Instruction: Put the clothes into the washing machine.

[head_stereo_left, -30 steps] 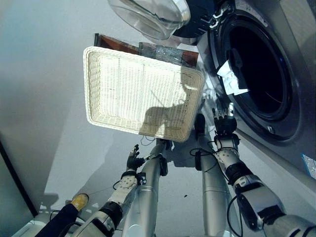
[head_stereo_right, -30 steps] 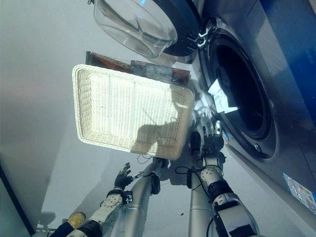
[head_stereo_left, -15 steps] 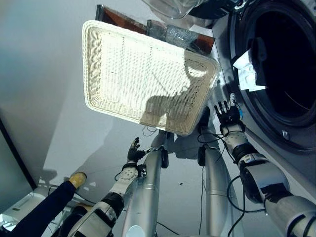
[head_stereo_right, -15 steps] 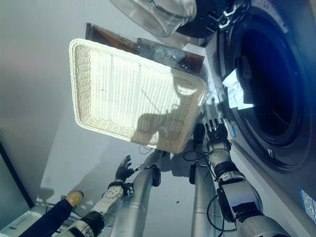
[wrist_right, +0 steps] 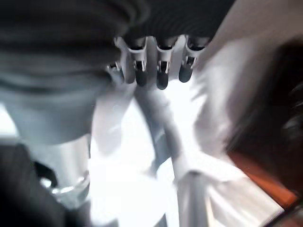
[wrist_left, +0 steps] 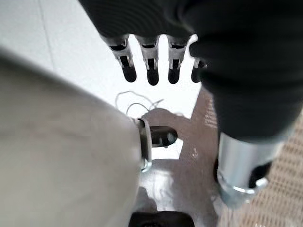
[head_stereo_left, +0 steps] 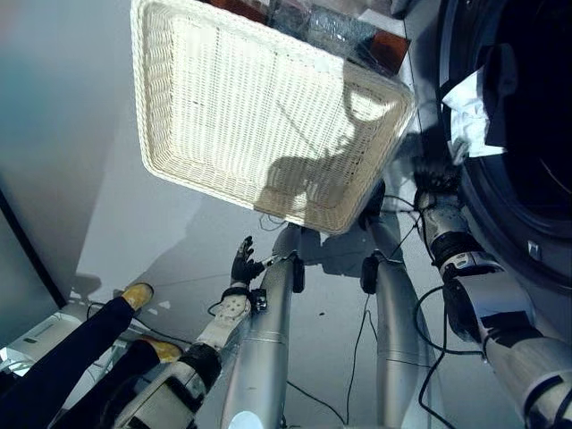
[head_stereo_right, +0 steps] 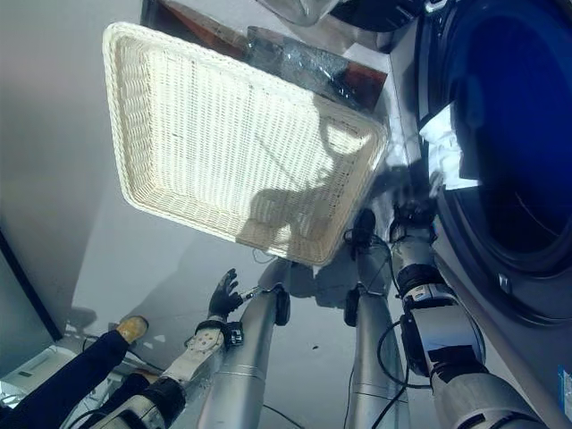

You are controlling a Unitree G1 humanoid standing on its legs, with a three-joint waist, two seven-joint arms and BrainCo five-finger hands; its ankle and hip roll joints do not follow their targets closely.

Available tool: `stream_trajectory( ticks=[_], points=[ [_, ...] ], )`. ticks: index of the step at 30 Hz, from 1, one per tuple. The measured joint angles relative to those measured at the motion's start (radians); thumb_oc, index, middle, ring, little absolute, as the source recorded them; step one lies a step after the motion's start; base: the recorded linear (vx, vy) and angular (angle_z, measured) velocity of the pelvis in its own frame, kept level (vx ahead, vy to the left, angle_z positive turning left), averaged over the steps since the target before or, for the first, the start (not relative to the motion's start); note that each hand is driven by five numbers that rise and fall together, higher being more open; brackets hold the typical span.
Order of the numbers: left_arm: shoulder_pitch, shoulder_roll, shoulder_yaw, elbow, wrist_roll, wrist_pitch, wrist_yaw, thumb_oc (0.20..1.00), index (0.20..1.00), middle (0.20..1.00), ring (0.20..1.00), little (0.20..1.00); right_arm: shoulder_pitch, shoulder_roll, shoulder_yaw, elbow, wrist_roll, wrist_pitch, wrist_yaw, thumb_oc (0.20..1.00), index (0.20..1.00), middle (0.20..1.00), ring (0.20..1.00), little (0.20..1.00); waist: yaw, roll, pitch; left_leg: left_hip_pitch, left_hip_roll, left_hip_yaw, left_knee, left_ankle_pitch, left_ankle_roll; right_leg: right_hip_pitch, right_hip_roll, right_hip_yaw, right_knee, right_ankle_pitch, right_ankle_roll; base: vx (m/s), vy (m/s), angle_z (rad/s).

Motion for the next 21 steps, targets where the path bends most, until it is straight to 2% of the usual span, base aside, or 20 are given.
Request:
stream_trajectory(
  ticks=[2,4,5,9,10,11,13,16,17,18,21],
  points=[
    [0.0,0.001,0.001,-0.003,0.0,0.004,0.006,1.0,1.0,1.0,1.0,1.0,0.005,0.014,0.011,-0.013,-0.135,-0.043,-0.068,1.0,1.0,1.0,1.0,1.0,0.006,0.0,0.0,-0.002,0.0,0.0,-0.001,0.0,0.0,-0.001,0.0,0.0,-0.003,0.0,0.0,0.0,0.0,0.0],
    [0.006,0.015,0.003,-0.006,0.001,0.007,0.006,1.0,1.0,1.0,1.0,1.0,0.01,0.004,0.027,-0.089,-0.235,-0.049,-0.13,1.0,1.0,1.0,1.0,1.0,0.003,0.0,0.0,-0.009,-0.001,0.002,-0.001,0.0,0.001,-0.001,0.007,0.002,-0.02,0.011,0.002,0.0,0.018,-0.02],
    [0.006,0.02,0.004,-0.009,0.001,0.006,0.004,1.0,1.0,1.0,1.0,1.0,0.019,0.004,0.027,-0.112,-0.235,-0.046,-0.14,1.0,1.0,1.0,1.0,1.0,0.003,-0.001,0.0,-0.01,-0.001,0.003,0.0,-0.001,0.002,-0.001,0.009,0.005,-0.026,0.014,0.004,-0.01,0.04,-0.09],
    [0.011,0.032,0.016,-0.011,0.002,0.007,-0.01,1.0,1.0,1.0,1.0,1.0,0.077,-0.004,0.034,-0.202,-0.254,-0.036,-0.112,1.0,1.0,1.0,1.0,1.0,0.0,-0.003,0.002,-0.012,-0.005,0.005,0.002,-0.005,0.006,0.0,0.012,0.024,-0.045,0.029,0.008,-0.01,0.032,-0.13],
    [0.021,0.039,0.057,-0.015,0.003,0.007,-0.021,1.0,1.0,1.0,1.0,1.0,0.146,-0.036,0.074,-0.311,-0.264,-0.005,-0.086,1.0,1.0,1.0,1.0,1.0,-0.01,-0.004,0.003,-0.01,-0.009,0.009,0.024,-0.023,0.012,0.004,0.014,0.041,-0.047,0.038,0.016,-0.02,0.049,-0.19],
    [0.023,0.042,0.067,-0.016,0.003,0.007,-0.026,1.0,1.0,1.0,1.0,1.0,0.16,-0.043,0.074,-0.348,-0.276,-0.005,-0.077,1.0,1.0,1.0,1.0,1.0,-0.016,-0.005,0.003,-0.01,-0.009,0.009,0.03,-0.027,0.014,0.006,0.014,0.044,-0.047,0.04,0.016,-0.02,0.049,-0.2],
    [0.045,0.056,0.107,-0.014,0.003,0.01,-0.04,1.0,1.0,1.0,1.0,1.0,0.188,-0.122,0.069,-0.548,-0.322,-0.009,-0.031,1.0,1.0,1.0,1.0,1.0,-0.058,-0.007,0.004,0.003,-0.012,0.013,0.061,-0.041,0.024,0.034,0.011,0.052,-0.048,0.046,0.021,-0.01,0.015,-0.02],
    [0.06,0.068,0.115,-0.018,0.003,0.016,-0.052,1.0,1.0,1.0,1.0,1.0,0.164,-0.225,0.021,-0.635,-0.357,-0.029,-0.009,1.0,1.0,1.0,1.0,1.0,-0.094,-0.01,0.004,0.061,-0.016,0.026,0.072,-0.049,0.036,0.099,0.011,0.066,-0.063,0.048,0.041,-0.01,0.01,-0.06],
    [0.06,0.068,0.115,-0.018,0.003,0.016,-0.052,1.0,1.0,1.0,1.0,1.0,0.164,-0.225,0.021,-0.635,-0.357,-0.029,-0.009,1.0,1.0,1.0,1.0,1.0,-0.094,-0.01,0.004,0.061,-0.016,0.026,0.072,-0.049,0.036,0.099,0.011,0.066,-0.063,0.048,0.041,-0.03,0.01,-0.13],
    [0.071,0.078,0.119,-0.027,0.004,0.017,-0.058,1.0,1.0,1.0,1.0,1.0,0.137,-0.248,0.016,-0.642,-0.369,-0.038,-0.005,1.0,1.0,1.0,1.0,1.0,-0.113,-0.016,0.001,0.08,-0.016,0.033,0.07,-0.057,0.041,0.118,0.01,0.075,-0.074,0.054,0.051,-0.02,0.005,-0.08],
    [0.08,0.081,0.122,-0.038,0.004,0.028,-0.06,1.0,1.0,1.0,1.0,1.0,0.175,-0.238,0.02,-0.695,-0.382,-0.033,-0.015,1.0,1.0,1.0,1.0,1.0,-0.112,-0.016,0.001,0.082,-0.02,0.032,0.073,-0.056,0.041,0.119,0.013,0.084,-0.073,0.059,0.054,-0.02,0.01,-0.07]
  ],
)
